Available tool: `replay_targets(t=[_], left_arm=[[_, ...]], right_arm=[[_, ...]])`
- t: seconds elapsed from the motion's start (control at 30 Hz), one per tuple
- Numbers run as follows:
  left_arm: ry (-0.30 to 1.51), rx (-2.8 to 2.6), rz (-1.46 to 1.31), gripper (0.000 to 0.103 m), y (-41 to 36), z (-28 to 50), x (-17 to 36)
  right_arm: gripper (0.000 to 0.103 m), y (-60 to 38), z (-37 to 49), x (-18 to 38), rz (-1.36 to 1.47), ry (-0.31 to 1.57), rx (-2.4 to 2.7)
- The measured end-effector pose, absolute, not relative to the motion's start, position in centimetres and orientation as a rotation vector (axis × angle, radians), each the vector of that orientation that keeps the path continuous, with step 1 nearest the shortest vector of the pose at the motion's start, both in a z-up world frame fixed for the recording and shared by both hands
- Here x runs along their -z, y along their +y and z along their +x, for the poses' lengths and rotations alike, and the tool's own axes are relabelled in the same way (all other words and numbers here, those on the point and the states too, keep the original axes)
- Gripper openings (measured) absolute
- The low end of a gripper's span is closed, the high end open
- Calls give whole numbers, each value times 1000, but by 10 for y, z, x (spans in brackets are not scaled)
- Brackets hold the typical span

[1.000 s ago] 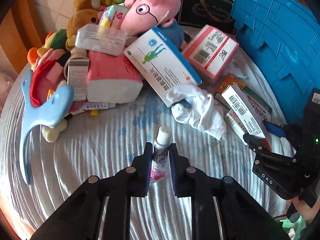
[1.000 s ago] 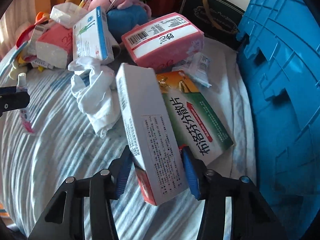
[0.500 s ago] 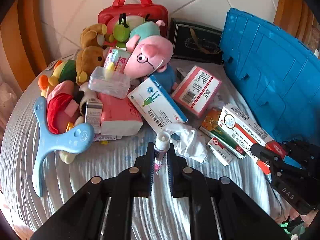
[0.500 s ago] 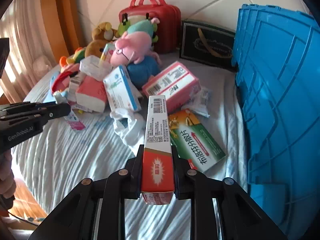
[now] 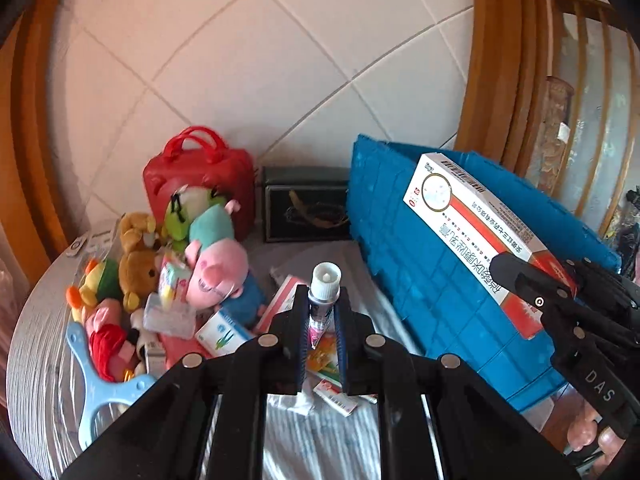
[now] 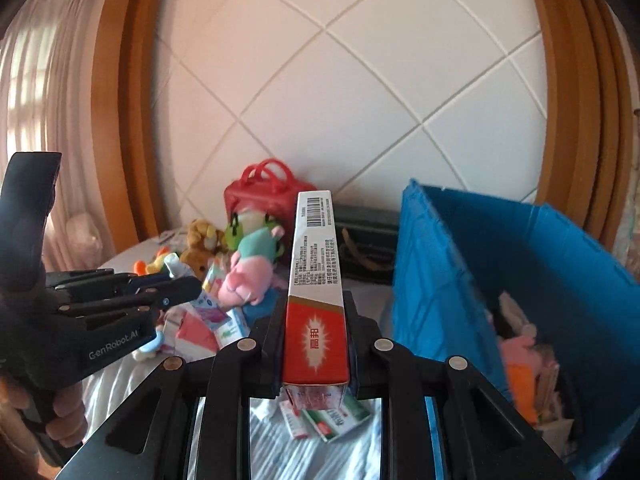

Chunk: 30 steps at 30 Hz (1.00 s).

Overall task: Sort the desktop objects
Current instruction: 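Carry the ointment tube and medicine box into the blue crate and release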

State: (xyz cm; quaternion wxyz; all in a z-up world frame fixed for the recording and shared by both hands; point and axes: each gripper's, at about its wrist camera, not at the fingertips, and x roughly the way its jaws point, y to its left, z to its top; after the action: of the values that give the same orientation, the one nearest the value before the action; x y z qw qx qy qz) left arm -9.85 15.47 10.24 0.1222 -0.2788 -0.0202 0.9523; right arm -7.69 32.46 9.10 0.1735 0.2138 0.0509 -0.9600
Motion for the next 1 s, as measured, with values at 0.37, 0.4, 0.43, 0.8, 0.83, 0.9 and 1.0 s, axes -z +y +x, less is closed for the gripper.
replay_targets(t=[0.37,0.4,0.43,0.8,0.83,0.9,1.0], left_arm=[[48,-2483,-727,12,313,-113,-178],[58,-2453,-749,12,328,-116,-179],[78,-2425,-777,12,345,-120,-181],[278,-2099,-1312,12,497,-183,-114],[297,-2079,-1348,12,504,-185,-107],[331,-2056,-1397,12,515,-188,-97],[367,-2039,-1428,12,524,-187,-85]], right_arm=[[22,461,-91,-151,684,185,2959],[22,473,-94,-151,714,216,2975],[22,486,-98,-150,751,244,2988],[22,611,-153,-82,1375,339,2822],[22,619,-157,-76,1426,331,2788],[22,635,-160,-65,1493,327,2736],[22,644,-165,-59,1532,344,2696]])
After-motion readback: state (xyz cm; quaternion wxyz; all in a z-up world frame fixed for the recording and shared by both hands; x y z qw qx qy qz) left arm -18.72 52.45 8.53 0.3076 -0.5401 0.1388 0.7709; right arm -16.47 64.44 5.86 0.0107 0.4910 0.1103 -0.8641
